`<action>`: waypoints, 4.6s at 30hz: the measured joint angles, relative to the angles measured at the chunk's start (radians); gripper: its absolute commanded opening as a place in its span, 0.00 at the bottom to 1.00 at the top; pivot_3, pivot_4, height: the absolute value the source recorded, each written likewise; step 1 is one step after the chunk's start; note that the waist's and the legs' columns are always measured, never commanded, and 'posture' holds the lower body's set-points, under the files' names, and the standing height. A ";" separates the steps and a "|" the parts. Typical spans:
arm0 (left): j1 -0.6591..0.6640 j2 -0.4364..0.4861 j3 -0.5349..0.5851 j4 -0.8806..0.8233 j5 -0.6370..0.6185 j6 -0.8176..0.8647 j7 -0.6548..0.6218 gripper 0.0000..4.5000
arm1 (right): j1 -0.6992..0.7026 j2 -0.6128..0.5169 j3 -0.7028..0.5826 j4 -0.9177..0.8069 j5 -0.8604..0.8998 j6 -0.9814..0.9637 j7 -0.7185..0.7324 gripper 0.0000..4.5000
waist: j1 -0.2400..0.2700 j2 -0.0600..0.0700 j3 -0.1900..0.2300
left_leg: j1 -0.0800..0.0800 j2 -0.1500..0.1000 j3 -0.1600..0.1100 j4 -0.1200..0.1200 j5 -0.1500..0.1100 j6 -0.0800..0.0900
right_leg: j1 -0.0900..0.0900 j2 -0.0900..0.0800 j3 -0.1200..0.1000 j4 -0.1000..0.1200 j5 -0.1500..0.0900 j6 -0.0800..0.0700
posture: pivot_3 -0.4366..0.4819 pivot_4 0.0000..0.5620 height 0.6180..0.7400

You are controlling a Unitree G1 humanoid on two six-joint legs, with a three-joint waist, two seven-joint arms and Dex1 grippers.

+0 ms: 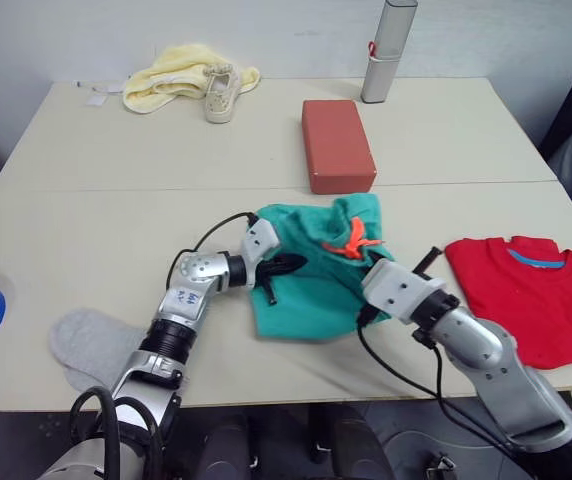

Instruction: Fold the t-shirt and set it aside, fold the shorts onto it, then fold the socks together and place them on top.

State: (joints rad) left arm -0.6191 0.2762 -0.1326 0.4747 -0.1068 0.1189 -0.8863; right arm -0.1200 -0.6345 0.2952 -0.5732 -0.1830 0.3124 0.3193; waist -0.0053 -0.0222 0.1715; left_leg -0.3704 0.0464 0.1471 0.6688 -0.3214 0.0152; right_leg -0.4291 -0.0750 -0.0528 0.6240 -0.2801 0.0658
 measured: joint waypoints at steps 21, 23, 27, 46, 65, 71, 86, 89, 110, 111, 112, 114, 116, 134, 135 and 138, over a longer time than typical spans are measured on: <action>0.019 0.039 0.039 -0.030 -0.010 0.046 0.017 0.00 | -0.103 0.224 0.042 0.152 0.005 -0.027 0.127 0.00 | -0.001 0.000 0.000 | 0.000 0.000 0.000 0.000 0.000 0.000 | -0.001 -0.001 -0.001 0.002 -0.001 -0.001 | 0.48 0.27 1.00; 0.021 0.039 0.040 -0.032 -0.011 0.046 0.018 0.00 | -0.110 0.248 0.031 0.153 0.015 -0.021 0.126 0.00 | -0.001 0.000 0.000 | 0.000 0.000 0.000 0.000 0.000 0.000 | -0.001 -0.001 -0.001 0.003 -0.001 -0.001 | 0.48 0.27 1.00; 0.032 0.039 0.045 -0.040 -0.013 0.042 0.018 0.00 | -0.145 0.232 0.027 0.169 -0.006 -0.032 0.138 0.00 | -0.002 0.000 0.000 | 0.000 0.000 0.000 0.000 0.000 0.000 | -0.001 -0.001 -0.001 0.003 -0.001 -0.002 | 0.48 0.27 1.00; 0.099 0.204 0.058 -0.104 -0.069 0.010 -0.147 0.00 | 0.007 0.164 -0.167 0.091 0.563 0.106 0.502 1.00 | -0.020 0.000 0.000 | 0.000 0.000 -0.001 -0.001 -0.001 0.001 | 0.000 -0.002 -0.002 0.003 -0.002 -0.003 | 0.48 0.27 1.00; -0.121 0.084 0.058 -0.190 -0.265 0.178 -0.290 0.00 | -0.289 0.177 -0.248 0.628 0.553 -0.059 0.524 0.07 | -0.020 0.000 0.000 | -0.001 0.000 0.000 0.002 0.000 0.000 | -0.001 -0.001 0.000 0.003 -0.001 -0.002 | 0.48 0.27 1.00; -0.112 0.005 -0.024 -0.118 -0.123 0.151 -0.098 0.00 | -0.261 0.199 -0.175 0.705 0.445 -0.163 0.545 0.01 | -0.023 0.000 0.000 | 0.000 0.001 0.001 0.002 0.000 -0.002 | -0.001 0.000 0.001 0.004 -0.001 -0.002 | 0.48 0.27 1.00; 0.081 0.053 0.013 -0.192 -0.068 0.146 0.072 0.00 | -0.092 0.138 -0.144 0.698 0.398 -0.546 0.724 0.01 | -0.024 0.000 0.000 | 0.007 0.001 0.001 -0.002 0.001 -0.004 | 0.002 -0.001 0.001 0.006 -0.002 -0.004 | 0.48 0.27 1.00; 0.075 0.072 0.034 -0.187 -0.122 0.103 -0.034 0.00 | -0.104 0.148 -0.176 0.669 0.483 -0.493 0.735 0.01 | -0.022 0.000 0.000 | 0.005 0.001 0.000 -0.001 0.001 -0.004 | 0.000 -0.001 0.000 0.006 -0.002 -0.004 | 0.48 0.27 1.00; -0.290 -0.118 -0.030 0.421 0.062 -0.186 0.104 0.00 | -0.170 0.212 -0.074 0.697 0.388 -0.384 0.730 0.01 | -0.007 0.000 0.000 | 0.000 0.001 0.000 0.006 -0.001 -0.001 | 0.000 -0.002 -0.010 0.005 -0.001 -0.002 | 0.48 0.27 1.00; -0.299 -0.118 -0.030 0.440 0.074 -0.198 0.128 0.00 | -0.149 0.194 -0.074 0.667 0.406 -0.371 0.749 0.01 | -0.004 0.000 0.000 | 0.000 0.001 -0.001 0.006 -0.001 -0.001 | 0.000 -0.002 -0.010 0.005 -0.001 -0.002 | 0.48 0.27 1.00; -0.301 -0.115 -0.027 0.447 0.078 -0.210 0.145 0.00 | -0.126 0.175 -0.076 0.634 0.427 -0.356 0.767 0.01 | -0.004 0.000 0.000 | 0.000 0.001 -0.001 0.006 -0.001 -0.001 | 0.000 -0.002 -0.010 0.005 -0.001 -0.002 | 0.48 0.27 1.00; -0.301 -0.108 -0.013 0.456 0.077 -0.242 0.153 0.00 | -0.087 0.146 -0.096 0.582 0.466 -0.323 0.785 0.01 | -0.004 0.000 0.000 | 0.000 0.001 -0.001 0.006 -0.002 -0.001 | 0.000 -0.002 -0.010 0.005 -0.001 -0.002 | 0.48 0.27 1.00; -0.291 -0.096 0.033 0.431 0.027 -0.266 0.104 0.00 | -0.063 0.133 -0.154 0.527 0.537 -0.259 0.764 0.01 | -0.006 0.000 0.001 | -0.001 0.001 0.000 0.006 -0.002 -0.001 | -0.001 -0.002 -0.010 0.005 -0.001 -0.002 | 0.48 0.27 1.00; 0.127 0.339 0.217 -0.289 -0.384 -0.051 -0.476 0.99 | -0.394 -0.160 -0.424 0.795 0.997 0.911 0.530 1.00 | -0.022 0.003 0.002 | 0.000 0.002 -0.003 0.002 -0.001 -0.001 | -0.001 -0.004 -0.003 0.004 -0.002 -0.006 | 0.48 0.27 1.00; 0.145 0.339 0.217 -0.310 -0.388 -0.039 -0.475 0.99 | -0.427 -0.148 -0.408 0.823 0.996 0.955 0.527 1.00 | -0.021 0.003 0.002 | -0.001 0.002 -0.003 0.001 -0.001 -0.002 | -0.002 -0.004 -0.003 0.004 -0.003 -0.006 | 0.48 0.27 1.00; 0.199 0.340 0.226 -0.368 -0.403 -0.015 -0.458 0.99 | -0.539 -0.053 -0.375 0.916 0.981 1.004 0.526 1.00 | -0.027 0.004 0.002 | -0.001 0.002 -0.002 0.000 -0.001 -0.002 | -0.002 -0.003 -0.002 0.004 -0.003 -0.006 | 0.48 0.27 1.00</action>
State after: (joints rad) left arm -0.4198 0.6162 0.0930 0.1071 -0.5096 0.1043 -1.3444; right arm -0.6593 -0.6870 -0.0796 0.3429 0.7978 1.3167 0.8455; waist -0.0322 -0.0187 0.1738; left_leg -0.3711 0.0483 0.1453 0.6688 -0.3224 0.0131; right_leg -0.4311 -0.0776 -0.0550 0.6284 -0.2827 0.0600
